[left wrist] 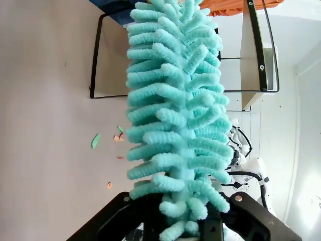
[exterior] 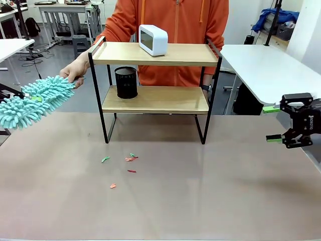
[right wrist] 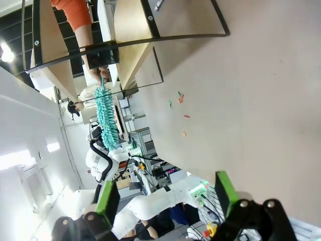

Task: Clean the shelf.
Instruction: Hand the Duster back to the human.

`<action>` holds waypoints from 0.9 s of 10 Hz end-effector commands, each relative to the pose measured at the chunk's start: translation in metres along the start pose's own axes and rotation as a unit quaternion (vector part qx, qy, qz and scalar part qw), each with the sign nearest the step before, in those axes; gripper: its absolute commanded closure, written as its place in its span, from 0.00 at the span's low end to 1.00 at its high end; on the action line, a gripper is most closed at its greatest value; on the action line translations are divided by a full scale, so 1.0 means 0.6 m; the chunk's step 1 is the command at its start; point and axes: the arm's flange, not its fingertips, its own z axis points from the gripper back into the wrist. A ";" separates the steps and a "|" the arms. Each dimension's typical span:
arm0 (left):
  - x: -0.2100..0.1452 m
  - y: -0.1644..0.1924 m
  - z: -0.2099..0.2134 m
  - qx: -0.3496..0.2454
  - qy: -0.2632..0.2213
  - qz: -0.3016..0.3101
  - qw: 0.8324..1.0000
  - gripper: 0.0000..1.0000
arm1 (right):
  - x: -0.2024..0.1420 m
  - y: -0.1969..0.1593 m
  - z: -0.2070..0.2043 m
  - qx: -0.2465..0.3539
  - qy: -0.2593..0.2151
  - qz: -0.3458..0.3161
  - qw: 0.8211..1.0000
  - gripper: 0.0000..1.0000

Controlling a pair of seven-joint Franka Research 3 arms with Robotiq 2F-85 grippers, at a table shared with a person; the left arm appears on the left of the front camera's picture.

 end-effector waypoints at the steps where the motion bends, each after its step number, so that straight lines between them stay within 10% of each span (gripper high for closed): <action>1: -0.006 -0.002 0.001 -0.015 -0.004 -0.009 1.000 1.00 | -0.003 0.001 0.000 -0.002 0.003 -0.003 1.000 0.00; 2: 0.000 0.000 0.000 0.000 0.000 0.000 1.000 0.82 | -0.003 0.001 0.000 -0.002 0.003 -0.003 1.000 0.00; 3: -0.002 0.002 -0.001 0.012 0.014 0.005 1.000 0.24 | -0.003 0.001 0.000 -0.002 0.003 -0.003 1.000 0.00; 4: -0.001 0.000 -0.002 0.005 0.009 0.008 1.000 0.24 | -0.003 0.001 0.000 -0.002 0.003 -0.003 1.000 0.00; 5: 0.000 0.000 -0.001 0.009 0.009 0.007 1.000 0.00 | -0.003 0.001 0.000 -0.002 0.003 -0.003 1.000 0.00; 6: 0.000 -0.001 0.000 0.010 0.011 0.005 1.000 0.20 | -0.003 0.001 0.000 -0.002 0.003 -0.003 1.000 0.00; 7: 0.000 -0.001 0.000 0.011 0.014 0.003 1.000 0.00 | -0.003 0.001 0.000 -0.002 0.003 -0.003 1.000 0.00; 9: -0.002 0.003 -0.003 -0.007 0.019 0.002 1.000 0.00 | -0.003 0.001 0.000 -0.002 0.003 -0.003 1.000 0.00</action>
